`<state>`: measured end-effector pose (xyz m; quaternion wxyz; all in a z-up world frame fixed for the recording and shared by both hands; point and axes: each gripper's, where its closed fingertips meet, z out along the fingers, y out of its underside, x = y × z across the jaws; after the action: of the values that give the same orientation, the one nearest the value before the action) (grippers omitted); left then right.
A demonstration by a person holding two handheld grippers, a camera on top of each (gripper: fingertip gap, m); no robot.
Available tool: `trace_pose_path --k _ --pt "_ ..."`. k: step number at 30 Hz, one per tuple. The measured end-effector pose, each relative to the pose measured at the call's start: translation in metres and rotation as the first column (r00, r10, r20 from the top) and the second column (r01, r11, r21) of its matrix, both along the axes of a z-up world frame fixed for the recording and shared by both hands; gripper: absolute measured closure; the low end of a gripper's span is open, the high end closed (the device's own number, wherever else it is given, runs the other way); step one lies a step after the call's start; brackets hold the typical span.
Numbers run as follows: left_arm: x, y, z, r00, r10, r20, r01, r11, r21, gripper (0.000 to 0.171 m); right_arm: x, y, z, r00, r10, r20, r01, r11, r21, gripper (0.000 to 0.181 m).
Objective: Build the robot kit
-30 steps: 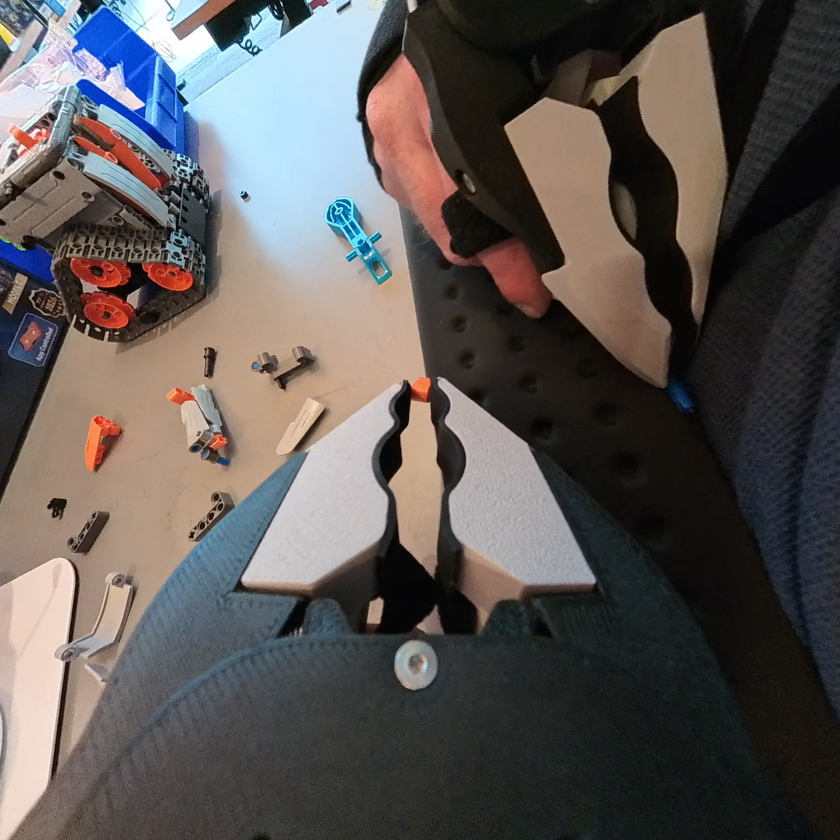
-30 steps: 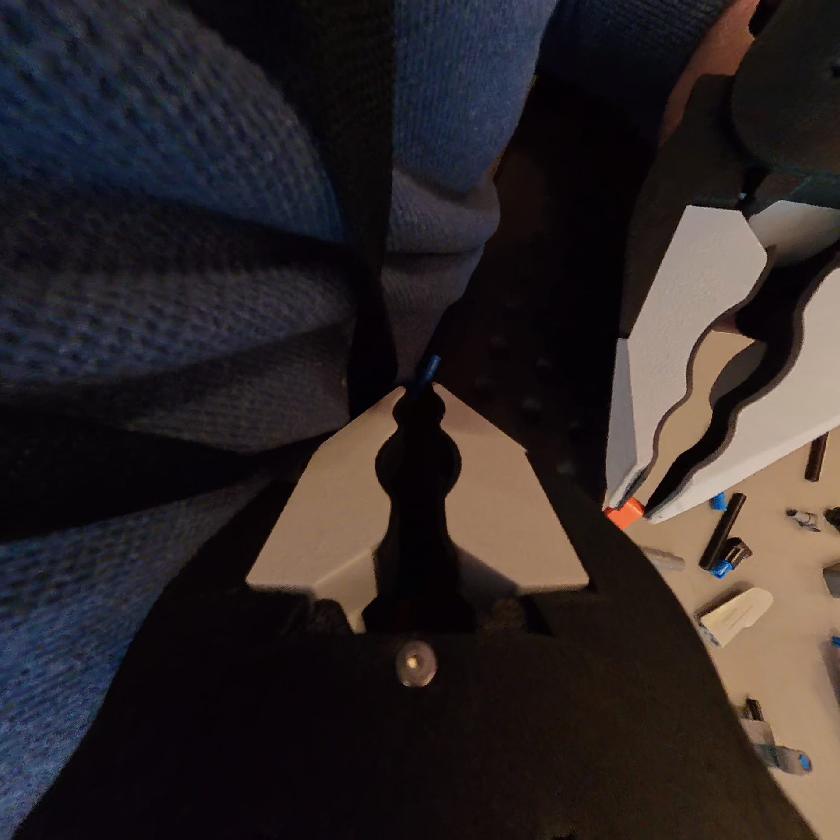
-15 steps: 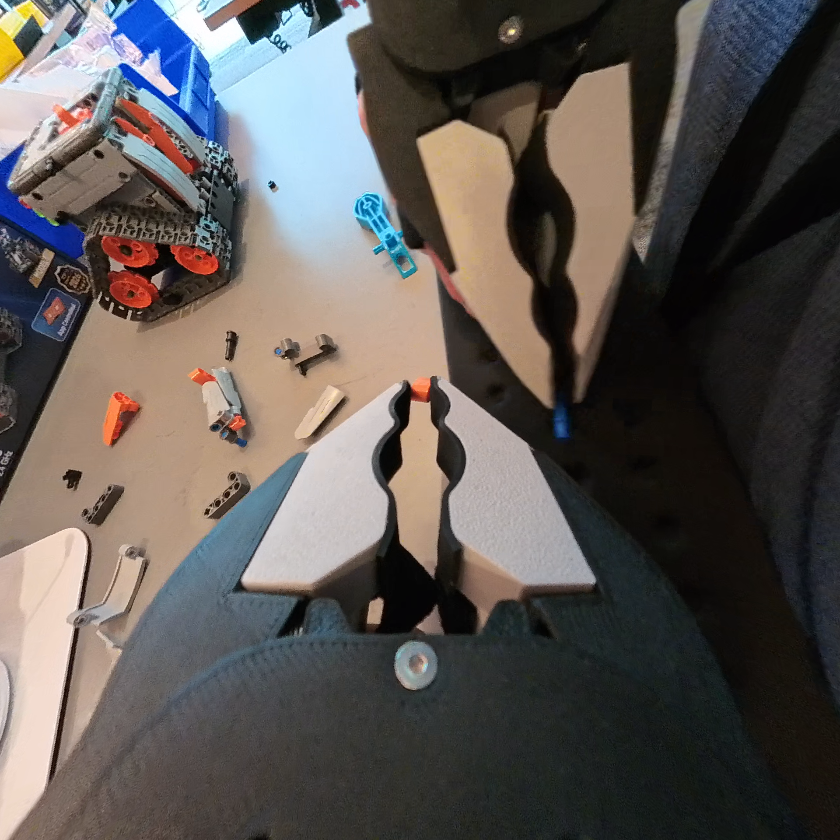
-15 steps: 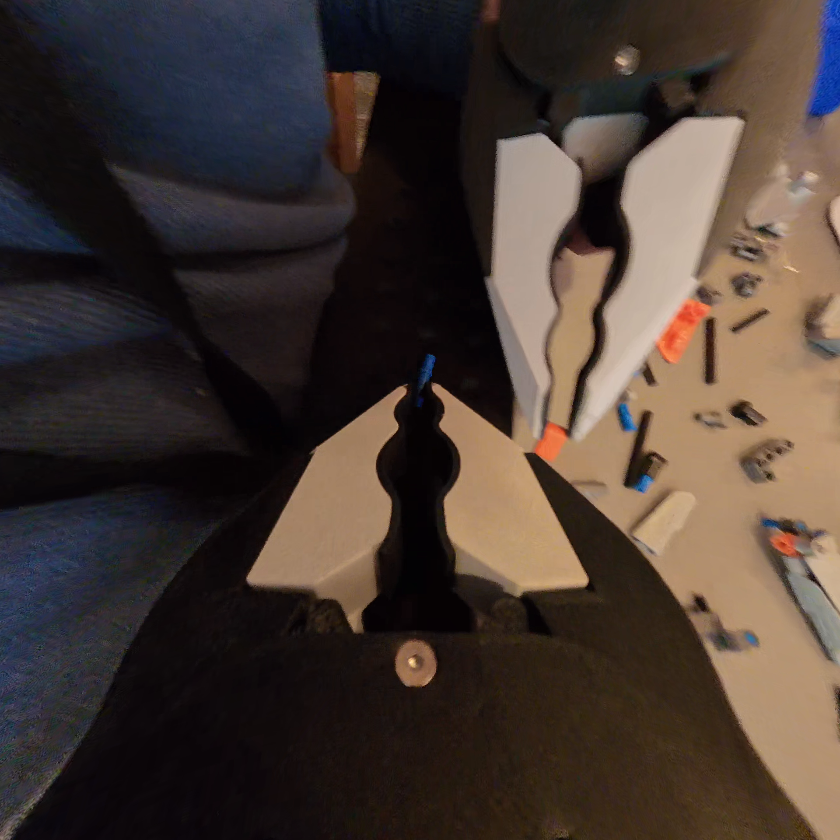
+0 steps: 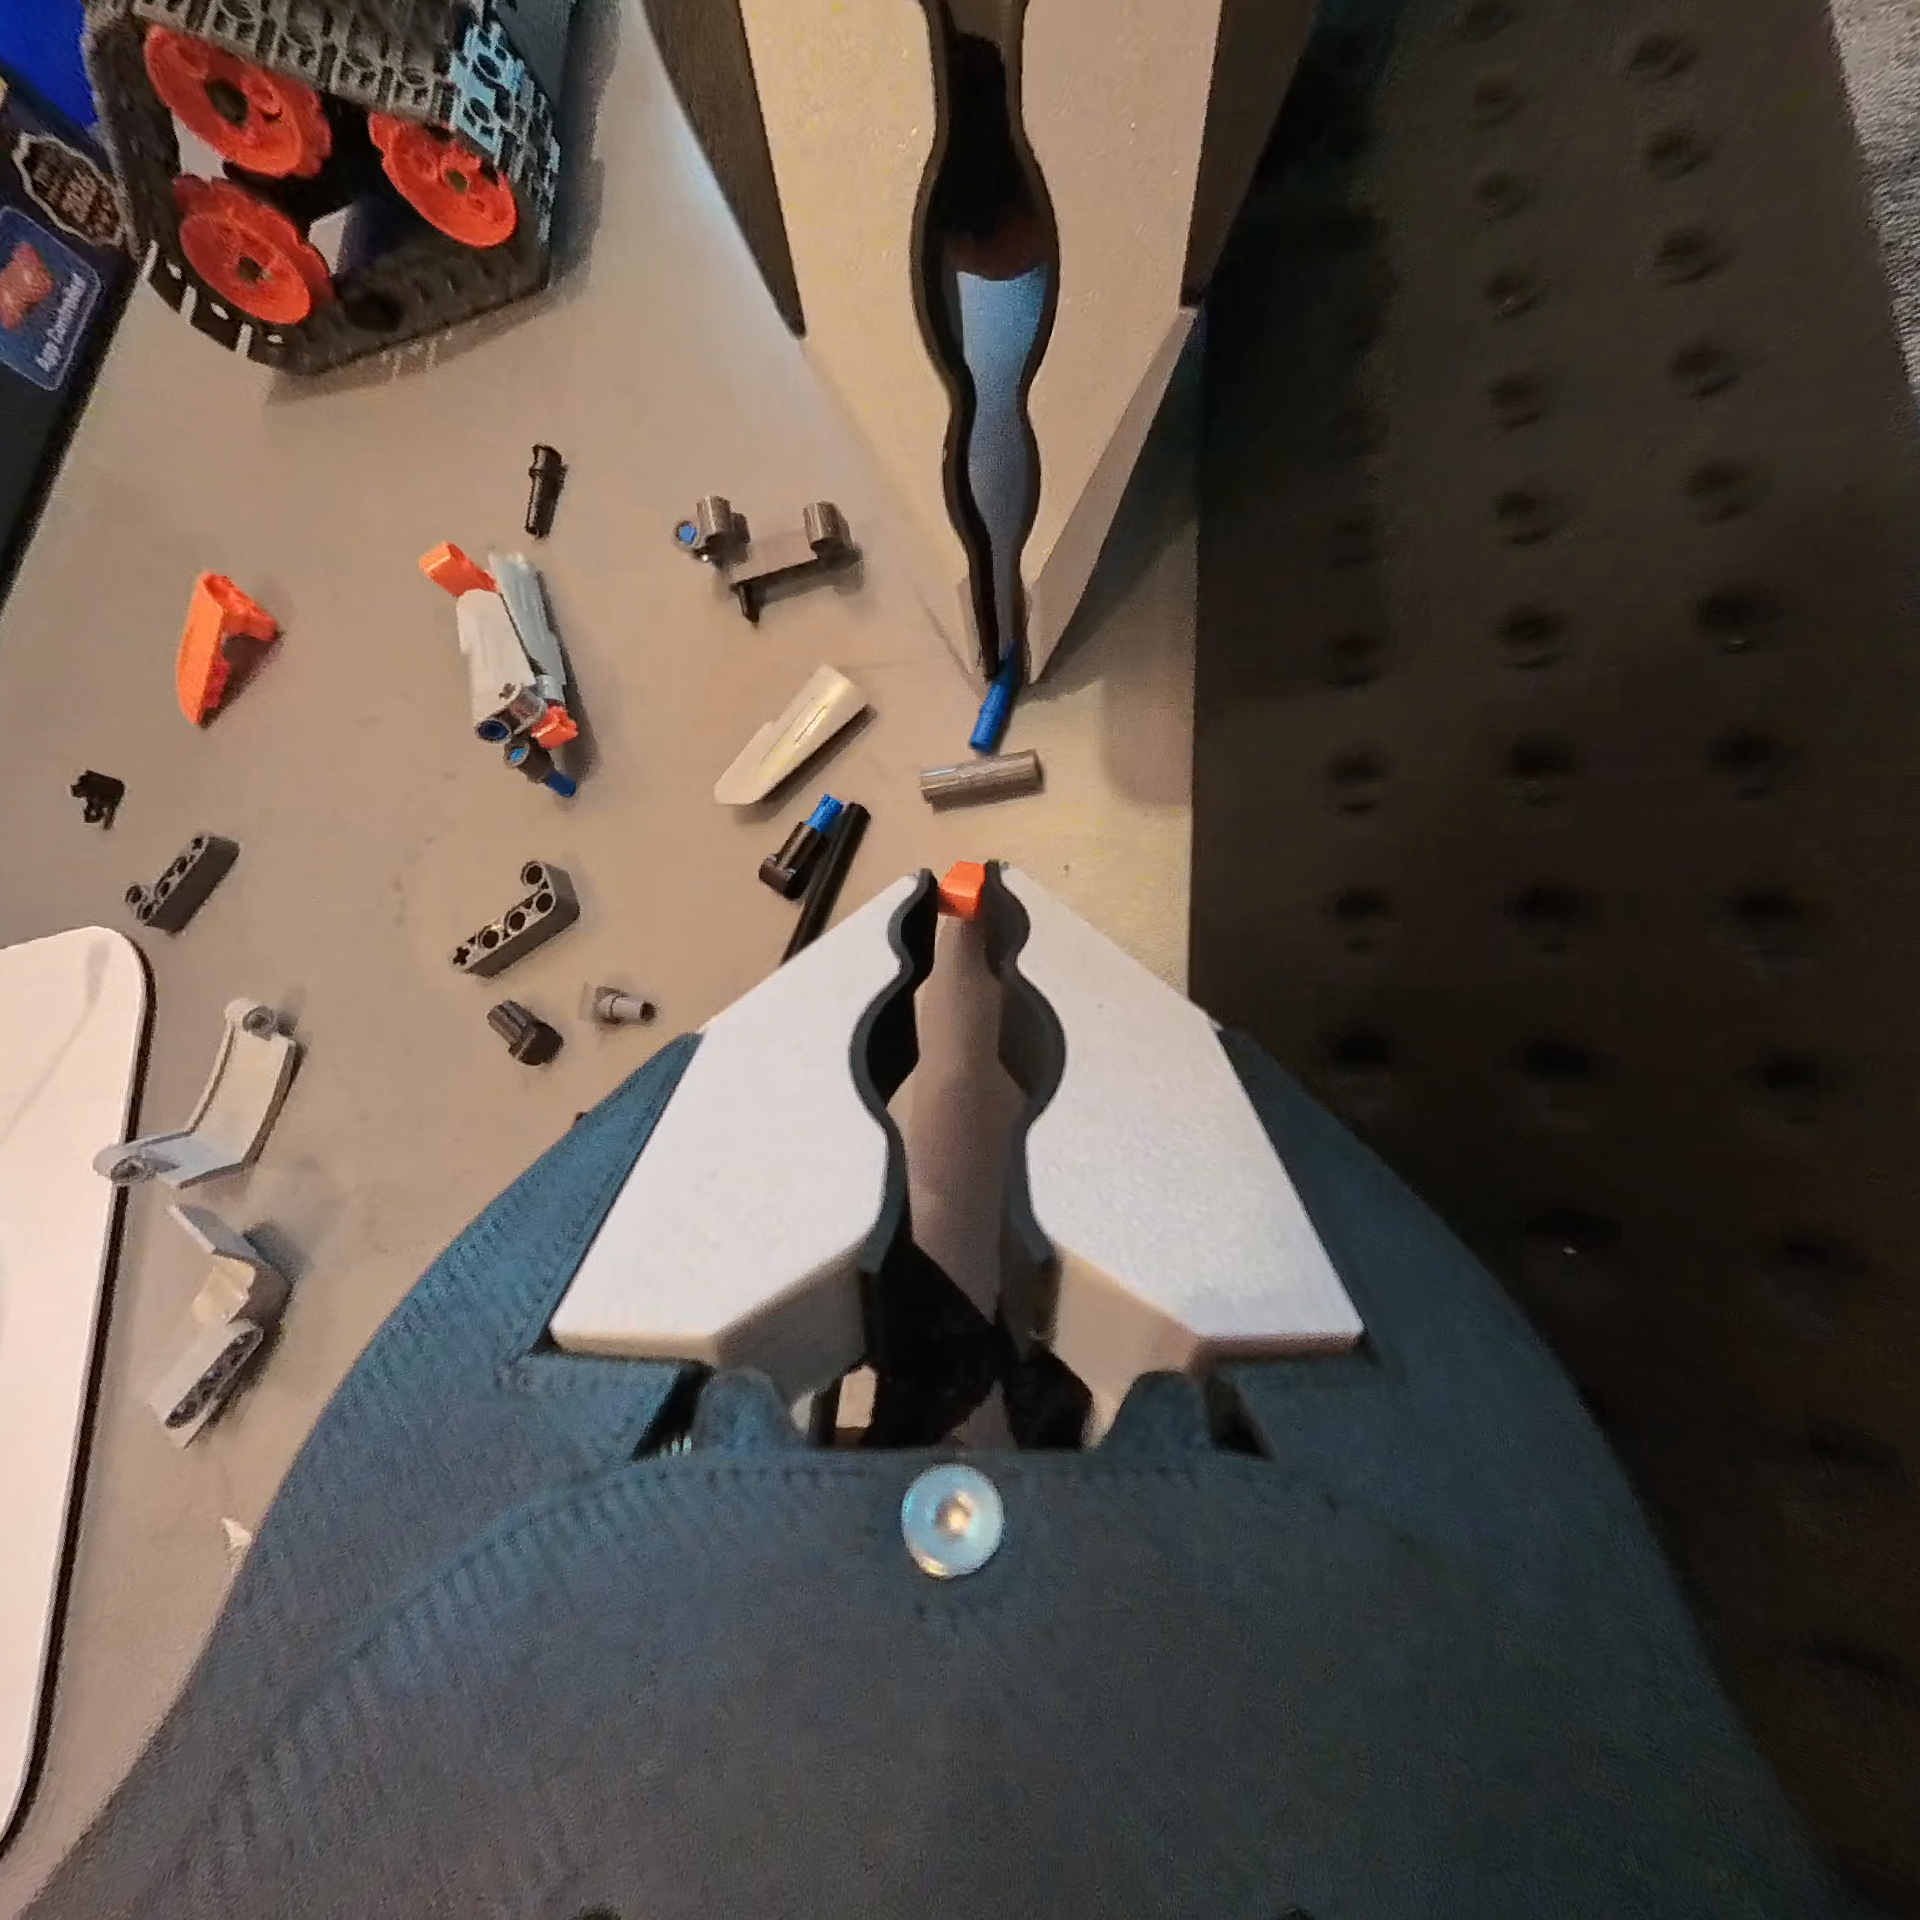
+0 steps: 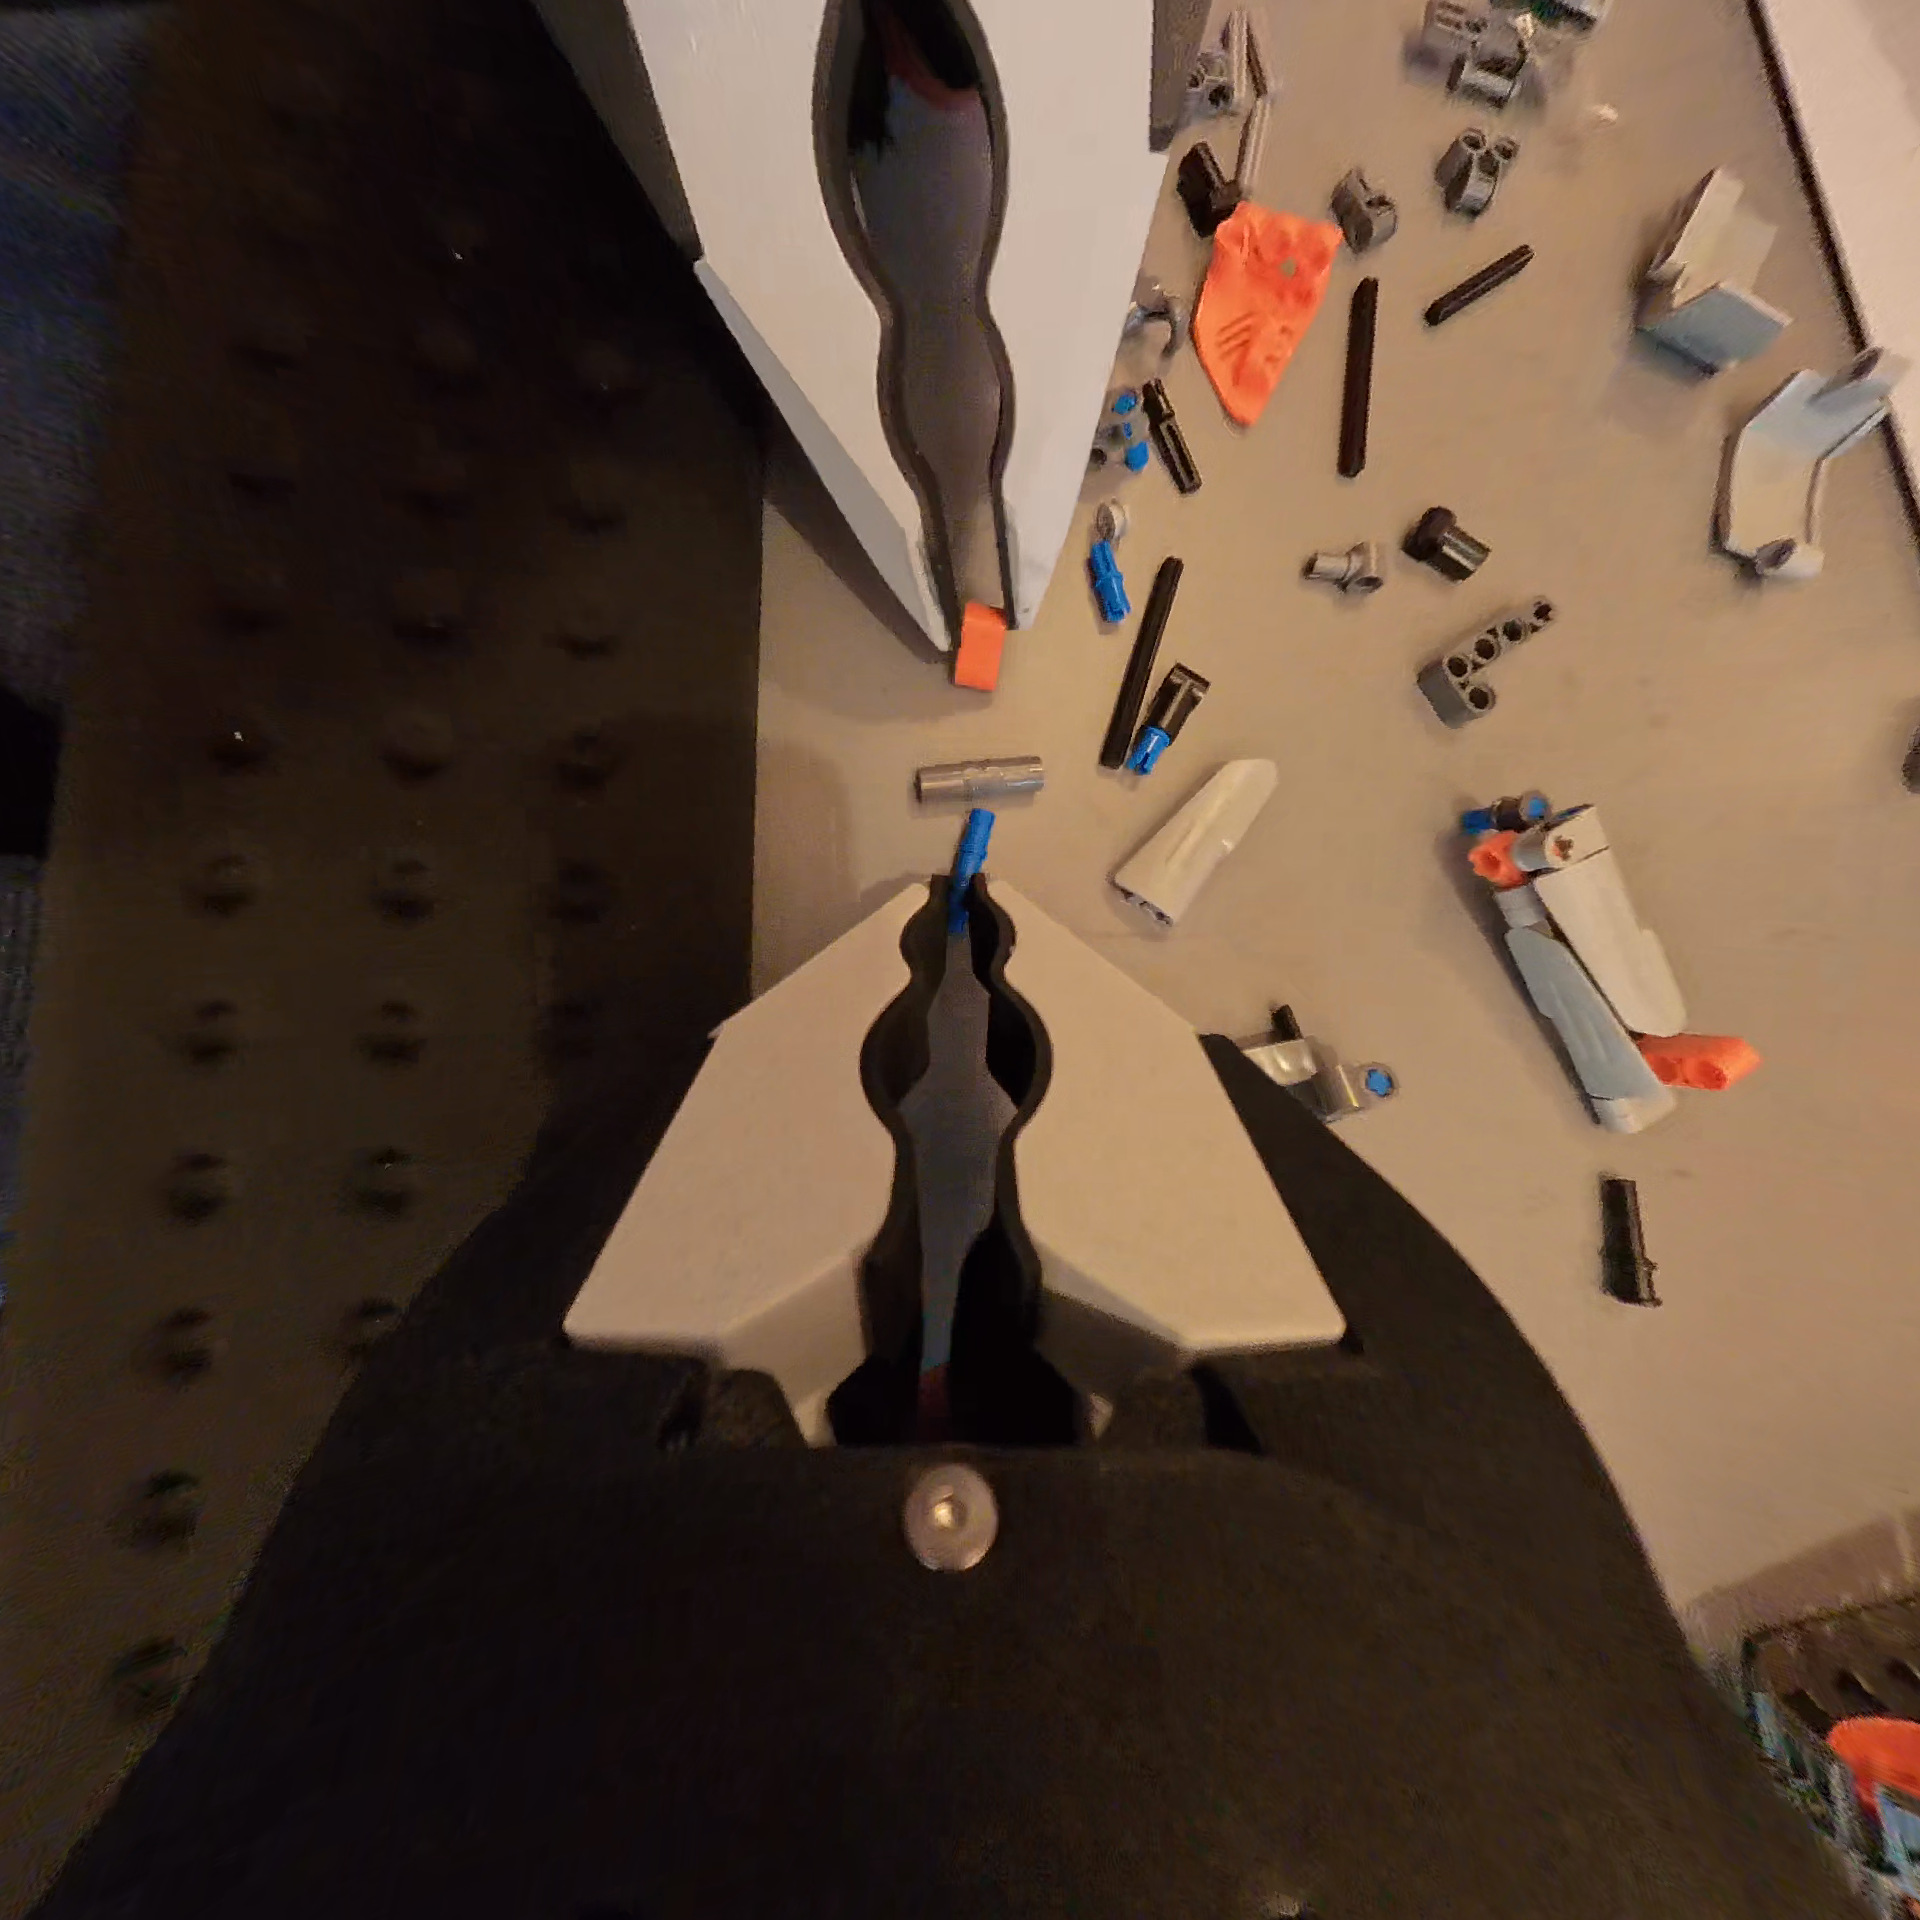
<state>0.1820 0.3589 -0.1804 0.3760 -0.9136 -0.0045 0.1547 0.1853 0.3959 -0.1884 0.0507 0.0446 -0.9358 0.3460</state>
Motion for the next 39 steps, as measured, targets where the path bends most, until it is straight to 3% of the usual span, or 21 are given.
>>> trace_pose_path --k 10,17,20,25,29,31,39 --pt "-0.003 -0.002 -0.004 1.0 0.02 0.016 -0.02 1.0 -0.016 0.162 -0.004 0.006 -0.001 0.998 -0.04 0.046 0.039 0.999 0.035 0.171" --pt "-0.004 -0.006 -0.004 1.0 0.029 0.011 -0.029 0.999 -0.025 0.162 0.019 -0.006 0.007 0.981 0.011 0.192 -0.004 0.999 -0.034 0.169" --pt "-0.006 -0.009 -0.002 0.999 0.038 0.007 -0.038 0.999 -0.02 0.161 -0.002 -0.001 0.01 0.999 -0.002 0.053 0.004 1.0 -0.021 0.169" --pt "-0.008 -0.014 -0.004 0.999 0.041 0.02 -0.041 0.998 -0.038 0.154 -0.01 -0.005 0.004 0.987 0.139 -0.082 -0.137 0.99 0.03 0.163" --pt "-0.007 -0.016 -0.007 0.999 0.037 0.036 -0.035 0.998 -0.051 0.153 -0.009 -0.007 0.001 0.975 0.219 -0.045 -0.218 0.975 0.04 0.164" --pt "-0.006 -0.016 -0.007 0.998 0.034 0.049 -0.031 0.998 -0.049 0.153 -0.007 -0.008 -0.001 0.971 0.239 0.0 -0.239 0.97 0.039 0.174" --pt "-0.007 -0.018 -0.008 0.998 0.019 0.058 -0.016 0.998 -0.062 0.161 -0.005 -0.01 -0.001 0.984 0.158 0.083 -0.158 0.987 -0.008 0.179"
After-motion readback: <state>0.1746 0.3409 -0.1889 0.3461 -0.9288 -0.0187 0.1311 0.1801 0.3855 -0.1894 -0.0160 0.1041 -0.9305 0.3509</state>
